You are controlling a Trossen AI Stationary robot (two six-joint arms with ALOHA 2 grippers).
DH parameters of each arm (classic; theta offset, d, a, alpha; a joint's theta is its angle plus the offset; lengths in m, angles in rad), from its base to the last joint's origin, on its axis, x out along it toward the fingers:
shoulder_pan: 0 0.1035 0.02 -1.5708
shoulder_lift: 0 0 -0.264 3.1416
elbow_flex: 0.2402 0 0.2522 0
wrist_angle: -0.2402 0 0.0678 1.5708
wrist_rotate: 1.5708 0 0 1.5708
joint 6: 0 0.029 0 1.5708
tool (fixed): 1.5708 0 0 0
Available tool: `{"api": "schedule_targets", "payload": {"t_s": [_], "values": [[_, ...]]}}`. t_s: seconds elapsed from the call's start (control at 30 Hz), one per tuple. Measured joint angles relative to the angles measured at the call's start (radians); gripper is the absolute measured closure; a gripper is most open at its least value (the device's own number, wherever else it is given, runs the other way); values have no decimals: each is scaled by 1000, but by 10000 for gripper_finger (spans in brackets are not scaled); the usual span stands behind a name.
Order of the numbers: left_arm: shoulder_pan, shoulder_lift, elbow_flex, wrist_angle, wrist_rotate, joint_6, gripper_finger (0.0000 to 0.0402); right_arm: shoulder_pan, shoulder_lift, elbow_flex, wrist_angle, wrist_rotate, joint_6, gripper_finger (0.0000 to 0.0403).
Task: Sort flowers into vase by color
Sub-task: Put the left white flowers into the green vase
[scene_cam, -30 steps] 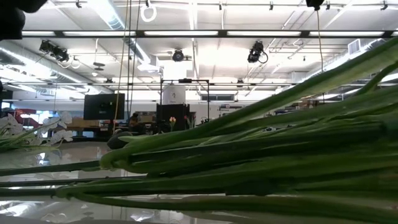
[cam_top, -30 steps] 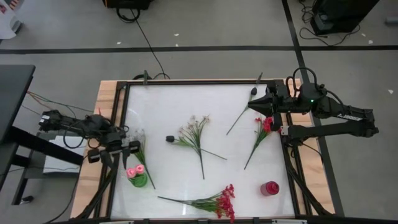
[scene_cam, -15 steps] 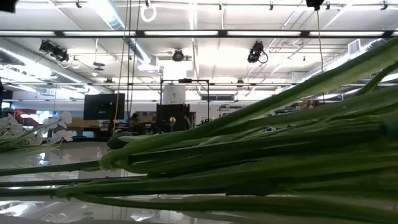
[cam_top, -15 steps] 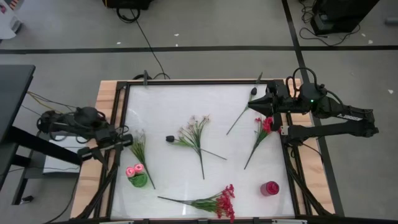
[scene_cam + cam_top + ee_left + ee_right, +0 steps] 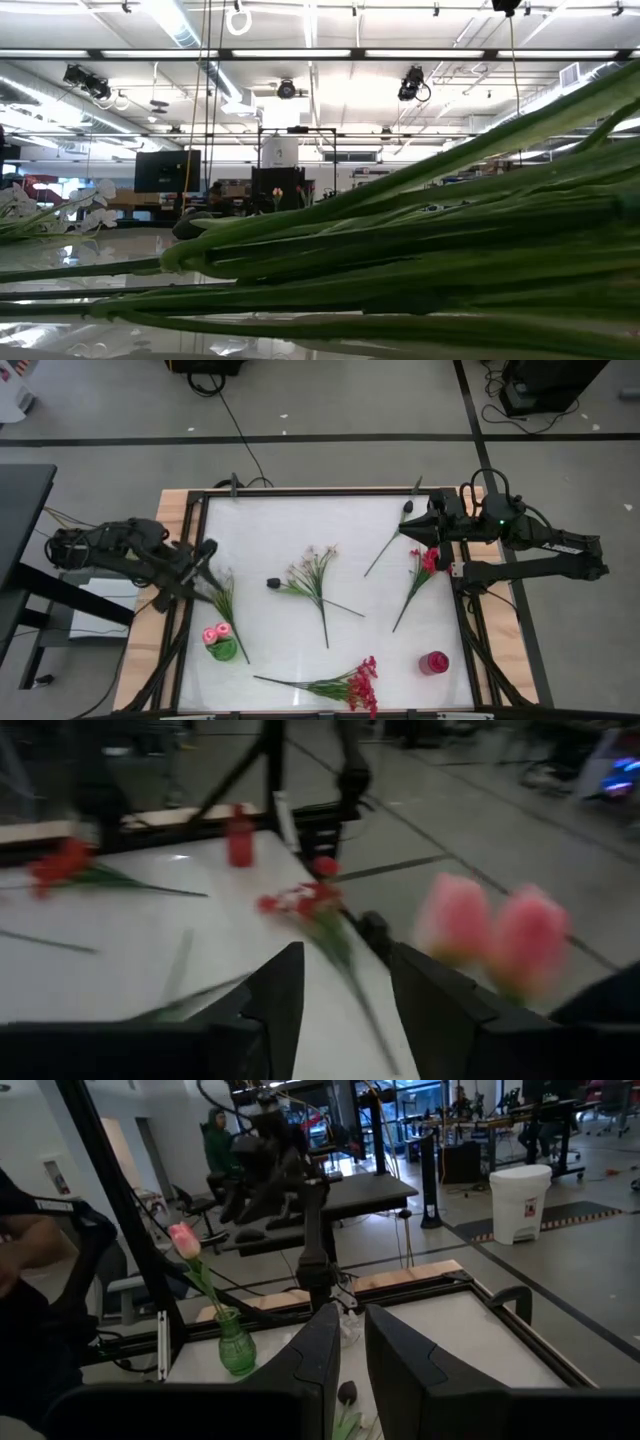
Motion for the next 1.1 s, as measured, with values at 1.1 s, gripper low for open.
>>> {"api": "schedule_targets", "payload": {"t_s": [1.1], "values": [[359, 558, 69, 86, -324, -519, 267, 0, 0, 0, 0, 0, 0, 341]]}}
